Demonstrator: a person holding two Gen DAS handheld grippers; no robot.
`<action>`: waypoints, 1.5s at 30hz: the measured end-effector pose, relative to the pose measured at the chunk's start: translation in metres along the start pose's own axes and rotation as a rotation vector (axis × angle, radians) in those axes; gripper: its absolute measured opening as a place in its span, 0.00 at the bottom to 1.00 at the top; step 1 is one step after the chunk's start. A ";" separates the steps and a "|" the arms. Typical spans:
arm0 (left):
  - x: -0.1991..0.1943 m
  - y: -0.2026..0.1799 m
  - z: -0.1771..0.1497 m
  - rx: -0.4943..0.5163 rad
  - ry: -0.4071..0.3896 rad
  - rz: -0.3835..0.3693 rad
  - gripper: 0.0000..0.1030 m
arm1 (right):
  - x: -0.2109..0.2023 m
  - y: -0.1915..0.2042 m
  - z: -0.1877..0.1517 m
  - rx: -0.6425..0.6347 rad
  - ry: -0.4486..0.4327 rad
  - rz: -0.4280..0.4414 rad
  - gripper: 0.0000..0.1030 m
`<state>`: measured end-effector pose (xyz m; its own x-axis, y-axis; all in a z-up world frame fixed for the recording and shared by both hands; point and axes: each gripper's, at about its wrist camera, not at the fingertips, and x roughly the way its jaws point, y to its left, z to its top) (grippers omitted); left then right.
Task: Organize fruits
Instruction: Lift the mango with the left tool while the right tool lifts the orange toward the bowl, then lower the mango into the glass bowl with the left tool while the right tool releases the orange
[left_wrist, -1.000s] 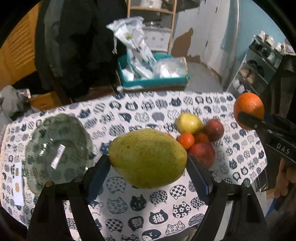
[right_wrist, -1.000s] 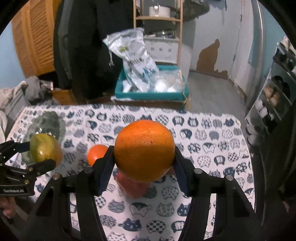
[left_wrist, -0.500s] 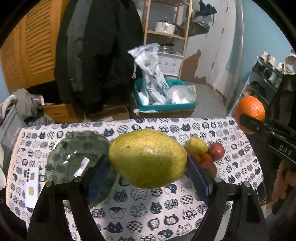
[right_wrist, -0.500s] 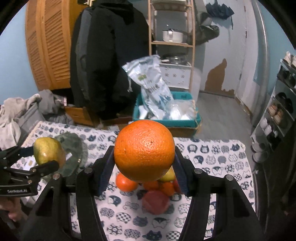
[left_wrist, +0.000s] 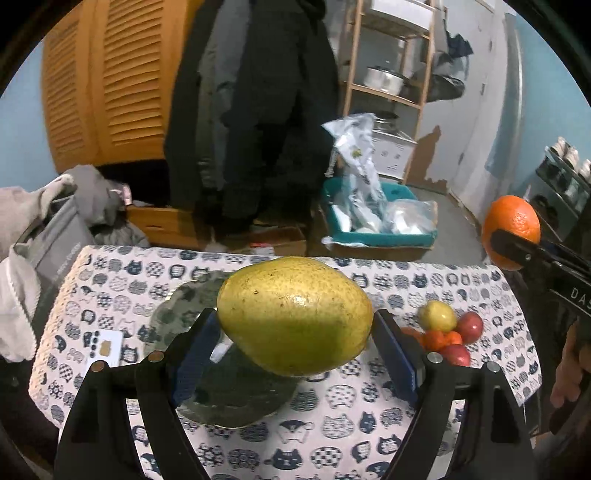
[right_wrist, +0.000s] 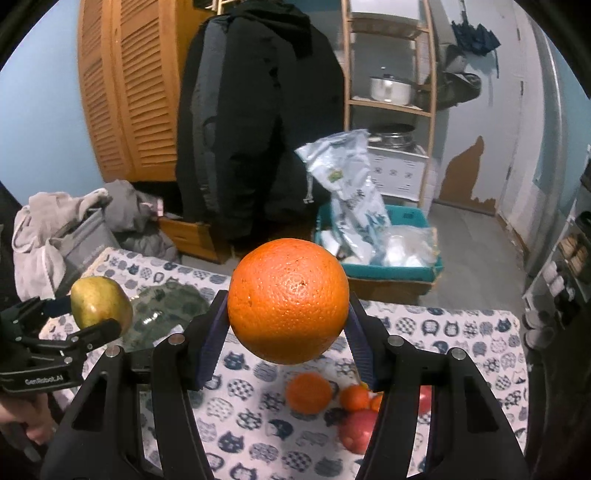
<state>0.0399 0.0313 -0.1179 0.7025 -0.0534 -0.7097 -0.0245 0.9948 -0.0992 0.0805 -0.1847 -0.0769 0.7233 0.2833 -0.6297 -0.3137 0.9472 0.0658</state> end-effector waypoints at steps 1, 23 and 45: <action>0.001 0.004 0.000 -0.003 0.000 0.008 0.83 | 0.004 0.005 0.002 -0.004 0.001 0.007 0.58; 0.038 0.102 -0.013 -0.123 0.075 0.135 0.83 | 0.107 0.113 0.017 -0.080 0.120 0.152 0.58; 0.126 0.143 -0.057 -0.176 0.267 0.191 0.83 | 0.208 0.153 -0.041 -0.109 0.371 0.213 0.58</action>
<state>0.0843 0.1619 -0.2611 0.4641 0.0873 -0.8815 -0.2756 0.9600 -0.0500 0.1579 0.0129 -0.2298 0.3718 0.3788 -0.8475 -0.5091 0.8466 0.1551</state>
